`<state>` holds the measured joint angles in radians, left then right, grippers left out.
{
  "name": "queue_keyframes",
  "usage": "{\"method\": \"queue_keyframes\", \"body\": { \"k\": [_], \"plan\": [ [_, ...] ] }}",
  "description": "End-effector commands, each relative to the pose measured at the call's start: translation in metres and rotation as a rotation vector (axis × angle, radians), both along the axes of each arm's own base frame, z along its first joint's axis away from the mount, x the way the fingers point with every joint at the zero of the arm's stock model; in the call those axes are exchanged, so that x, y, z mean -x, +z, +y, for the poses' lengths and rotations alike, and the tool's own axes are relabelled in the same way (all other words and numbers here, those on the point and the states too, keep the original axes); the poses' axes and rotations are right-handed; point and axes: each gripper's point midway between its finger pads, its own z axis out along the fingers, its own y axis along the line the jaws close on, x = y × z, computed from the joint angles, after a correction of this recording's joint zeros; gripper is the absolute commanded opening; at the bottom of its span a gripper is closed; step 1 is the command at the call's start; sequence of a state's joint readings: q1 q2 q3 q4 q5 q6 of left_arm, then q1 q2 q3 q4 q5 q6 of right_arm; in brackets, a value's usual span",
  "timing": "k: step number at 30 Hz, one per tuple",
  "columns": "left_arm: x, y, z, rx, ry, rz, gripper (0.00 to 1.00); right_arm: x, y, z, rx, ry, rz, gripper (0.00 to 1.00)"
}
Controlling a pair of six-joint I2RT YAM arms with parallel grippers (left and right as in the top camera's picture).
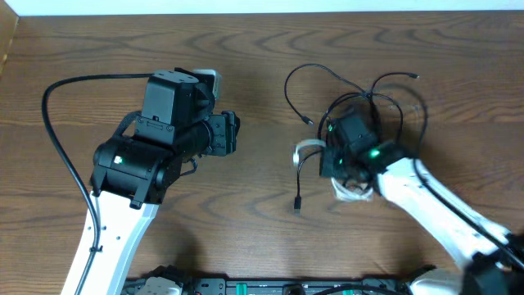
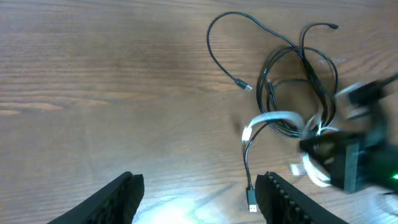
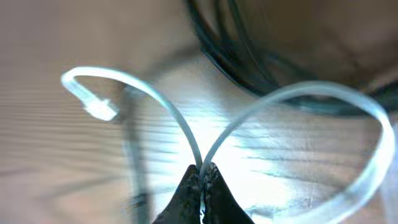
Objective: Untangle cables
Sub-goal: 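Pull the white cable right with the right gripper, away from black cables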
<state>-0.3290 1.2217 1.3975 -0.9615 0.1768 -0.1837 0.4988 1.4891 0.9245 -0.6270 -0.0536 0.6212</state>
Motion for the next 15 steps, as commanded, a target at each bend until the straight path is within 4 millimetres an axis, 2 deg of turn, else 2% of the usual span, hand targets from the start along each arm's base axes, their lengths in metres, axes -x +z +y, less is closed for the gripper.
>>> {"method": "queue_keyframes", "body": {
  "k": [1, 5, 7, 15],
  "plan": [
    [-0.001, 0.0, 0.003, -0.005, 0.012, -0.003, 0.63, -0.037, 0.07, -0.015, -0.006, -0.021, -0.179, 0.01],
    [-0.001, 0.0, 0.003, -0.006, 0.013, -0.003, 0.63, -0.064, 0.113, -0.042, 0.034, -0.055, -0.306, 0.01],
    [-0.001, 0.0, 0.003, -0.006, 0.013, -0.003, 0.63, -0.076, 0.132, -0.062, 0.067, -0.103, -0.356, 0.01],
    [-0.001, 0.0, 0.003, -0.006, 0.013, -0.003, 0.63, -0.118, 0.198, -0.182, 0.312, -0.34, -0.563, 0.01]
  ]
}}
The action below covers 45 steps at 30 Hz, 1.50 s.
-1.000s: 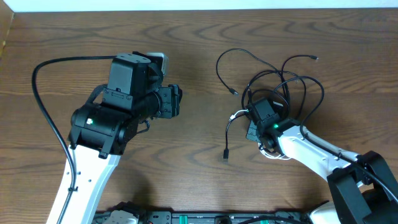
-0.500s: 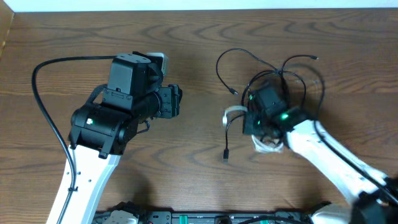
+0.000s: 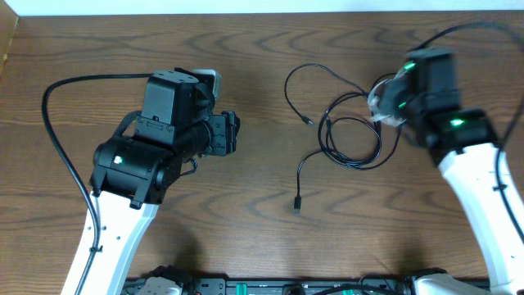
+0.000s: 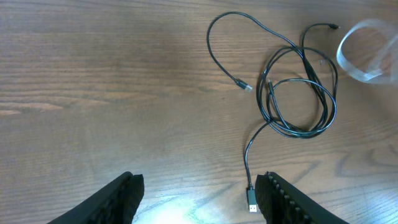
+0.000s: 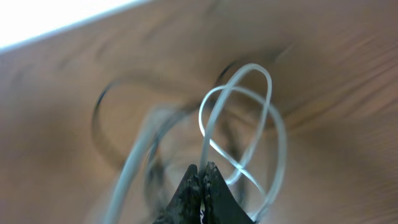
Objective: Untangle cables
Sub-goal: 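Pull the white cable right with the right gripper, away from black cables, then drop the white cable at the right edge and open the right gripper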
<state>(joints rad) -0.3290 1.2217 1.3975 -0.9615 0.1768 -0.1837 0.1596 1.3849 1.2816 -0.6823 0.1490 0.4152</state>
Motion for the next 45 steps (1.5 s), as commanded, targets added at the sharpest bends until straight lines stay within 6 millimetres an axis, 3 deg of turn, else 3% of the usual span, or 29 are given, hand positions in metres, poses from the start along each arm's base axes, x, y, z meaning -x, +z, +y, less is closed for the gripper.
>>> {"method": "queue_keyframes", "body": {
  "k": [1, 6, 13, 17, 25, 31, 34, 37, 43, 45],
  "plan": [
    [-0.001, 0.0, 0.003, -0.006, 0.013, -0.003, 0.63, -0.011, 0.036, -0.069, 0.178, -0.137, -0.1, 0.01],
    [-0.001, 0.0, 0.003, -0.006, 0.012, -0.003, 0.63, -0.003, 0.041, -0.15, 0.217, -0.352, -0.11, 0.01],
    [-0.001, 0.0, 0.003, -0.006, 0.013, -0.003, 0.63, 0.037, 0.017, -0.266, 0.244, -0.653, -0.017, 0.01],
    [-0.001, -0.001, 0.003, -0.007, 0.013, 0.0, 0.63, 0.062, -0.001, -0.316, 0.226, -0.815, 0.02, 0.01],
    [-0.001, -0.001, 0.003, -0.007, 0.013, 0.001, 0.63, 0.107, -0.02, -0.379, 0.252, -1.042, 0.068, 0.01],
    [-0.001, -0.001, 0.003, -0.007, 0.013, 0.001, 0.63, 0.136, -0.034, -0.404, 0.243, -1.167, 0.103, 0.01],
    [-0.001, -0.001, 0.003, -0.007, 0.013, 0.001, 0.63, 0.114, -0.05, -0.399, 0.137, -1.067, 0.078, 0.01],
    [-0.001, -0.001, 0.003, -0.007, 0.013, 0.001, 0.63, 0.07, -0.058, -0.381, 0.026, -0.859, 0.012, 0.03],
    [0.0, -0.001, 0.003, -0.008, 0.013, 0.004, 0.63, 0.026, -0.058, -0.344, 0.003, -0.638, -0.017, 0.51],
    [0.0, -0.001, 0.003, -0.008, 0.012, 0.004, 0.63, 0.02, -0.061, -0.332, 0.005, -0.6, 0.003, 0.57]
  ]
}}
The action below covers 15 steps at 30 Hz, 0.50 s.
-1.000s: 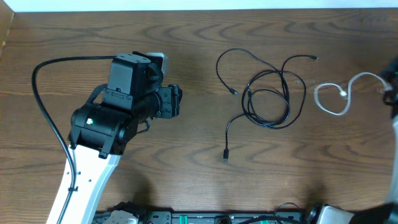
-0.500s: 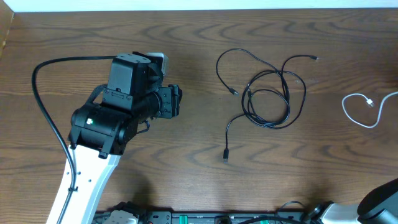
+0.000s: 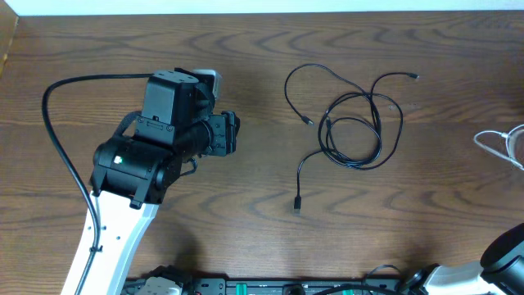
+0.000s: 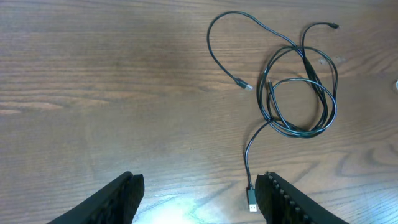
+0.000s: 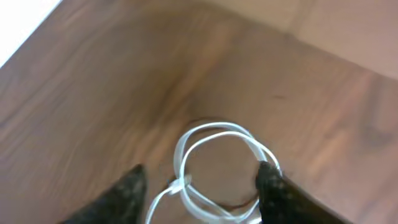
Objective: Untangle cables
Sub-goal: 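Drop the white cable at the right edge and open the right gripper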
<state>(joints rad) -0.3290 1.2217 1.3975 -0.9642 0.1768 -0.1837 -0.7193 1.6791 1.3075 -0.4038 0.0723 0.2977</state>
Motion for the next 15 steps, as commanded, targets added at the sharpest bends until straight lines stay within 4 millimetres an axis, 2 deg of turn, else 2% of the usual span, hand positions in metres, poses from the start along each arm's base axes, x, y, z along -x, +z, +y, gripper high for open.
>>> {"method": "queue_keyframes", "body": {
  "k": [1, 3, 5, 9, 11, 15],
  "plan": [
    [0.0, -0.001, 0.003, -0.007, 0.012, 0.002, 0.63, -0.028, 0.0, 0.037, -0.037, 0.171, -0.008, 0.58],
    [-0.001, -0.001, 0.003, -0.007, 0.013, 0.002, 0.63, -0.036, -0.004, 0.056, -0.068, 0.243, -0.003, 0.55],
    [0.0, -0.001, 0.003, -0.007, 0.013, 0.002, 0.63, -0.043, -0.009, 0.079, -0.109, 0.326, 0.009, 0.47],
    [-0.001, -0.001, 0.003, -0.007, 0.013, 0.002, 0.63, -0.048, -0.021, 0.107, -0.148, 0.426, 0.057, 0.14],
    [-0.001, -0.001, 0.003, -0.007, 0.012, 0.001, 0.63, -0.051, -0.031, 0.115, -0.151, 0.458, 0.087, 0.04],
    [0.0, -0.001, 0.003, -0.007, 0.013, 0.002, 0.63, -0.051, -0.057, 0.118, -0.196, 0.46, 0.134, 0.01]
  ]
}}
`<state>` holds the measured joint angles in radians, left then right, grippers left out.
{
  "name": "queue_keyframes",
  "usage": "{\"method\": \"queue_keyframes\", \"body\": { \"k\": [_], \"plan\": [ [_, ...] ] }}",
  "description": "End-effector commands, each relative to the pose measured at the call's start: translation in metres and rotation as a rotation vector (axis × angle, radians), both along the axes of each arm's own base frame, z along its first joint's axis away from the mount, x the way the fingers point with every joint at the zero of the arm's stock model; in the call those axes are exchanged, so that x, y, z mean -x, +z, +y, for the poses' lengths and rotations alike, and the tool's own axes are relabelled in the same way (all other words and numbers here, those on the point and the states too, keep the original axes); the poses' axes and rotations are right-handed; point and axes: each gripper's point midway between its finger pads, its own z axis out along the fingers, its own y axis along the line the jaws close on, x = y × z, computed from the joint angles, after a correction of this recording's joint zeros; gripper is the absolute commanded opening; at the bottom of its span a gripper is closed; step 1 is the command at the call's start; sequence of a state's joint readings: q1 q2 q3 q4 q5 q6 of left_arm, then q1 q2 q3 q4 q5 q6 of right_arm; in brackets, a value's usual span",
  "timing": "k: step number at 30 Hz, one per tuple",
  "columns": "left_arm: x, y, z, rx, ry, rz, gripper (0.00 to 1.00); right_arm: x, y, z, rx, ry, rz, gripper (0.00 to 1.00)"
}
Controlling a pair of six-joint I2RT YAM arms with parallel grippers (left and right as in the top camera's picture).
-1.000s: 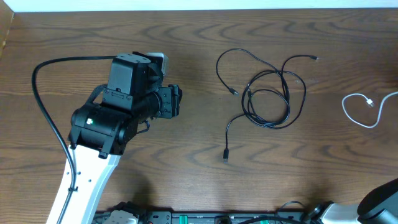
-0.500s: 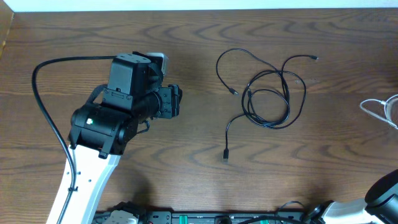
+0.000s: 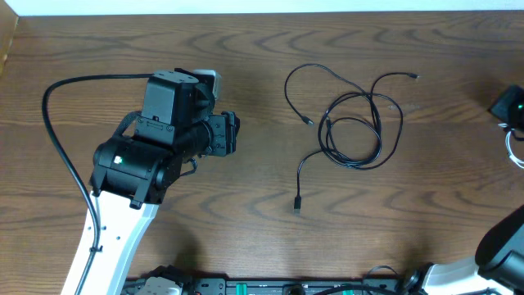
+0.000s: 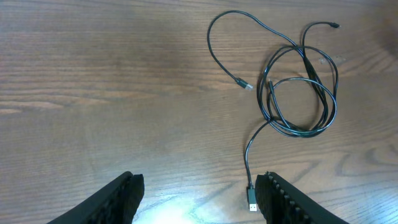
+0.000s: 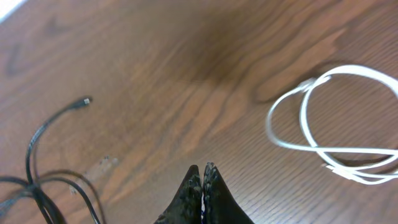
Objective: Untangle cables
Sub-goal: 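Drop the white cable at the right edge and open the right gripper, then lower the right gripper onto the black cable bundle and grasp it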
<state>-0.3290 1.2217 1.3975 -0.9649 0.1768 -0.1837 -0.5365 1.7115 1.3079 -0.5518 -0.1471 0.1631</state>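
A black cable [image 3: 357,123] lies in loose overlapping loops right of centre; in the left wrist view this black cable [image 4: 300,87] ends in a USB plug [image 4: 251,201]. A white cable [image 5: 336,127] lies coiled on the wood by itself; overhead, only an arc of the white cable [image 3: 514,154] shows at the right edge. My right gripper [image 5: 202,169] is shut on nothing between the two cables, and is seen overhead as the right gripper [image 3: 512,106]. My left gripper [image 4: 199,186] is open and empty, well left of the black cable.
The wooden table [image 3: 262,49] has its far edge along the top of the overhead view. My left arm's grey cable [image 3: 61,139] arcs over the left part of the table.
My right gripper was open over the coiled white cable. Now it is shut and empty, with the white cable to its right and the black cable's end to its left. The left arm has not moved.
My right gripper was shut on the white cable inside the black tangle. Then it held the white cable up beside the black loops. Later the white cable lay alone at the table's right edge under the open gripper, which is now shut and empty.
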Motion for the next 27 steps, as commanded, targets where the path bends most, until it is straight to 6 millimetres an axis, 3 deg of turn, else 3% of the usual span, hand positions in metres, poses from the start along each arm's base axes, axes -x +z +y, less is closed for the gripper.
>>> {"method": "queue_keyframes", "body": {
  "k": [1, 6, 9, 12, 16, 19, 23, 27],
  "plan": [
    [-0.001, -0.001, 0.003, -0.007, 0.013, 0.001, 0.63, -0.002, -0.028, 0.003, -0.032, 0.035, 0.059, 0.01],
    [-0.001, -0.001, 0.003, -0.007, 0.013, 0.001, 0.63, 0.01, -0.065, -0.003, -0.056, -0.017, 0.169, 0.01],
    [-0.001, -0.001, 0.003, -0.007, 0.013, 0.001, 0.63, 0.007, -0.068, 0.007, -0.105, 0.007, 0.161, 0.01],
    [-0.003, -0.001, 0.009, -0.035, 0.036, -0.007, 0.63, -0.009, -0.056, 0.041, -0.2, 0.153, 0.076, 0.1],
    [-0.007, -0.006, 0.033, -0.143, 0.121, -0.017, 0.63, -0.015, -0.047, 0.091, -0.318, 0.303, 0.044, 0.25],
    [-0.009, -0.014, 0.046, -0.214, 0.167, -0.005, 0.63, -0.008, -0.052, 0.132, -0.343, 0.423, 0.109, 0.3],
    [-0.011, -0.033, 0.046, -0.244, 0.165, 0.052, 0.63, 0.004, -0.059, 0.184, -0.314, 0.603, 0.207, 0.41],
    [-0.011, -0.058, 0.047, -0.284, 0.155, 0.144, 0.63, 0.018, -0.067, 0.221, -0.25, 0.728, 0.307, 0.52]
  ]
}}
